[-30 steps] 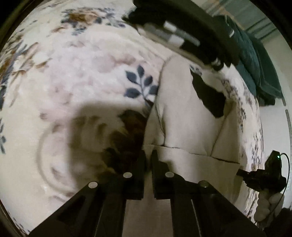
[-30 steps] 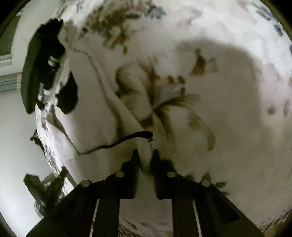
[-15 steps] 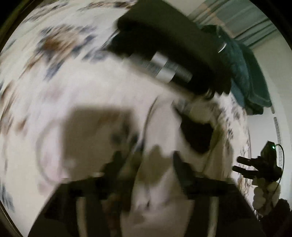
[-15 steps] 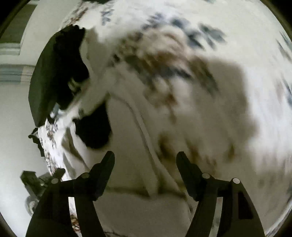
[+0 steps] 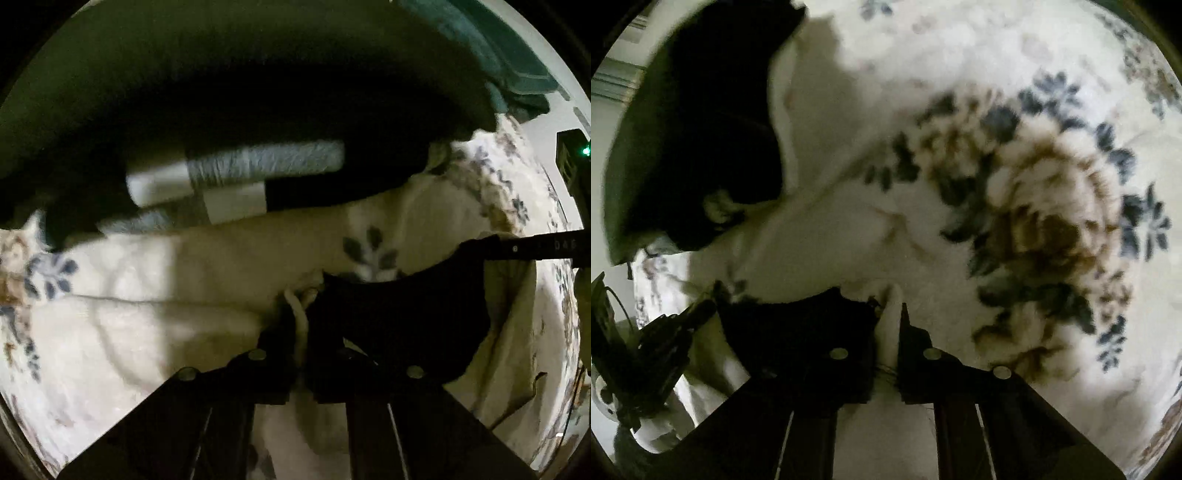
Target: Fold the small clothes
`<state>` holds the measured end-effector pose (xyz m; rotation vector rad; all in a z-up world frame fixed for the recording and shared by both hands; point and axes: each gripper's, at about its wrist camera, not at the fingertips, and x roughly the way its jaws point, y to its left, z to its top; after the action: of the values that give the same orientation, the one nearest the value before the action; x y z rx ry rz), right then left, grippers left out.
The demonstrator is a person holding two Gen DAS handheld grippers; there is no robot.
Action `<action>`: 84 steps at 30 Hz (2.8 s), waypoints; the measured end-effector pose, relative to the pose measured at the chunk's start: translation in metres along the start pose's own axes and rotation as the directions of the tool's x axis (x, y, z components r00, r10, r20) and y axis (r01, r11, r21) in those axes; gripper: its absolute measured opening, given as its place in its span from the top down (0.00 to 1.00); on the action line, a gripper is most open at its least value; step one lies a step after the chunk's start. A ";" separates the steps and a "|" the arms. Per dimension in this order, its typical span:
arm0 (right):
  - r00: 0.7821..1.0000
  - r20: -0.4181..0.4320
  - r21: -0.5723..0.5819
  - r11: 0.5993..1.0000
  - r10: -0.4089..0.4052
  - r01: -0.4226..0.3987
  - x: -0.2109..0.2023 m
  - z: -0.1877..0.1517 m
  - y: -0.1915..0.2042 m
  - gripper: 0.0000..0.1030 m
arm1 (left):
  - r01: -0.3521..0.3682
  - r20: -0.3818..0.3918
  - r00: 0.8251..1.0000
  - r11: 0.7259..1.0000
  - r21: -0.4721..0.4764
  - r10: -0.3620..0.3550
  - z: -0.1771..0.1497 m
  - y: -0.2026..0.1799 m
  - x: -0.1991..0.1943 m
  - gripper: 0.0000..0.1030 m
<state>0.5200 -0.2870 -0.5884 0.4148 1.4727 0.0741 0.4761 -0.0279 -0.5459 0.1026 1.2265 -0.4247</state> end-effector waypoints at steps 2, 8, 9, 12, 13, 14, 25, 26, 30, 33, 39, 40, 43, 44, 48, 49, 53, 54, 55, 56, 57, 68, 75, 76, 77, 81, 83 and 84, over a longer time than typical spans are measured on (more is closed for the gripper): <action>0.999 0.030 0.003 1.000 0.026 -0.026 -0.016 -0.009 0.001 0.92 | 0.001 0.054 0.999 1.000 0.004 -0.001 -0.005 -0.003 -0.023 0.95; 0.988 0.128 -0.015 0.996 0.084 -0.083 -0.079 -0.062 0.006 0.92 | 0.037 0.187 0.982 0.998 -0.050 -0.027 -0.036 -0.012 -0.109 0.95; 0.986 0.141 -0.015 0.996 0.094 -0.092 -0.091 -0.076 0.006 0.92 | 0.044 0.197 0.980 0.997 -0.061 -0.031 -0.044 -0.013 -0.120 0.95; 0.978 0.176 -0.017 0.994 0.109 -0.108 -0.119 -0.131 -0.004 0.92 | 0.084 0.222 0.973 0.990 -0.114 -0.057 -0.079 -0.019 -0.160 0.96; 0.977 0.185 -0.020 0.994 0.105 -0.103 -0.126 -0.147 -0.005 0.92 | 0.092 0.223 0.973 0.988 -0.125 -0.062 -0.088 -0.023 -0.165 0.96; 0.976 0.194 -0.019 0.995 0.098 -0.096 -0.133 -0.167 -0.009 0.92 | 0.097 0.218 0.974 0.985 -0.142 -0.064 -0.101 -0.025 -0.173 0.96; 0.992 -0.091 0.062 0.995 0.089 -0.084 -0.079 -0.322 -0.074 0.89 | 0.073 -0.058 0.994 0.957 -0.281 -0.093 -0.253 -0.051 -0.156 0.94; 0.988 -0.132 0.064 0.995 0.082 -0.074 -0.074 -0.329 -0.080 0.82 | 0.078 -0.080 0.991 0.950 -0.303 -0.107 -0.264 -0.048 -0.157 0.94; 0.973 -0.224 0.089 0.995 0.062 -0.043 -0.070 -0.349 -0.110 0.54 | 0.056 -0.139 0.983 0.922 -0.384 -0.118 -0.290 -0.026 -0.163 0.85; 0.976 -0.205 0.133 0.990 0.067 -0.040 -0.080 -0.341 -0.130 0.54 | 0.076 -0.120 0.982 0.893 -0.443 -0.143 -0.277 -0.007 -0.162 0.56; 0.967 -0.056 0.292 0.931 0.247 -0.221 -0.089 -0.297 -0.142 0.54 | 0.236 -0.008 0.959 0.817 -0.526 -0.282 -0.222 0.001 -0.116 0.42; 0.964 -0.063 0.303 0.926 0.257 -0.227 -0.084 -0.292 -0.140 0.54 | 0.233 -0.022 0.957 0.814 -0.532 -0.289 -0.219 -0.002 -0.106 0.43; 0.959 -0.166 0.319 0.933 0.228 -0.166 -0.057 -0.295 -0.130 0.54 | 0.197 -0.068 0.961 0.837 -0.510 -0.267 -0.218 -0.021 -0.081 0.59; 0.956 -0.210 0.307 0.942 0.204 -0.134 -0.048 -0.300 -0.127 0.54 | 0.188 -0.085 0.962 0.852 -0.489 -0.261 -0.219 -0.029 -0.078 0.95; 0.968 -0.186 0.282 0.953 0.170 -0.113 -0.047 -0.317 -0.124 0.87 | 0.168 -0.068 0.972 0.867 -0.469 -0.225 -0.224 -0.040 -0.102 0.95; 0.969 -0.164 0.306 0.943 0.184 -0.127 -0.051 -0.319 -0.127 0.88 | 0.184 -0.052 0.970 0.855 -0.485 -0.239 -0.225 -0.037 -0.109 0.95; 0.979 -0.051 0.358 0.919 0.199 -0.168 -0.081 -0.321 -0.145 0.90 | 0.263 -0.004 0.948 0.789 -0.555 -0.319 -0.237 -0.021 -0.133 0.95; 0.979 -0.049 0.351 0.921 0.199 -0.169 -0.085 -0.319 -0.147 0.90 | 0.265 -0.012 0.945 0.787 -0.557 -0.327 -0.241 -0.019 -0.135 0.95; 0.980 -0.058 0.342 0.925 0.193 -0.162 -0.088 -0.317 -0.148 0.90 | 0.262 -0.021 0.945 0.793 -0.550 -0.327 -0.242 -0.018 -0.132 0.95; 0.981 -0.077 0.331 0.932 0.180 -0.145 -0.086 -0.315 -0.149 0.90 | 0.259 -0.049 0.941 0.809 -0.529 -0.334 -0.246 -0.020 -0.126 0.94; 0.979 -0.108 0.316 0.940 0.170 -0.129 -0.080 -0.315 -0.151 0.90 | 0.252 -0.073 0.939 0.816 -0.521 -0.337 -0.247 -0.023 -0.119 0.90; 0.991 -0.106 0.105 0.992 0.075 -0.064 -0.100 -0.289 -0.113 0.43 | 0.259 0.000 0.947 0.764 -0.591 -0.322 -0.236 0.009 -0.125 0.36; 0.983 0.004 0.292 0.940 0.182 -0.175 -0.067 -0.234 -0.125 0.43 | 0.235 0.009 0.961 0.799 -0.554 -0.277 -0.170 -0.003 -0.069 0.71; 0.982 -0.007 0.310 0.934 0.191 -0.179 -0.058 -0.228 -0.126 0.44 | 0.216 -0.013 0.964 0.815 -0.537 -0.264 -0.170 -0.003 -0.063 0.78; 0.978 -0.010 0.325 0.926 0.206 -0.192 -0.048 -0.224 -0.128 0.65 | 0.201 -0.024 0.968 0.826 -0.527 -0.250 -0.167 -0.005 -0.058 0.78; 0.982 0.056 0.361 0.913 0.182 -0.190 -0.047 -0.222 -0.130 0.94 | 0.215 0.004 0.968 0.823 -0.526 -0.250 -0.170 0.005 -0.057 0.85; 0.982 0.082 0.377 0.907 0.170 -0.189 -0.052 -0.223 -0.130 0.97 | 0.222 0.007 0.966 0.814 -0.537 -0.259 -0.172 0.011 -0.055 0.86; 0.985 0.082 0.382 0.908 0.153 -0.173 -0.052 -0.222 -0.132 0.97 | 0.223 0.009 0.966 0.813 -0.538 -0.259 -0.172 0.014 -0.052 0.86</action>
<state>0.2721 -0.3748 -0.5902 0.8584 1.3995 -0.0975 0.3144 0.0498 -0.5591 -0.5335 1.3886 -0.2830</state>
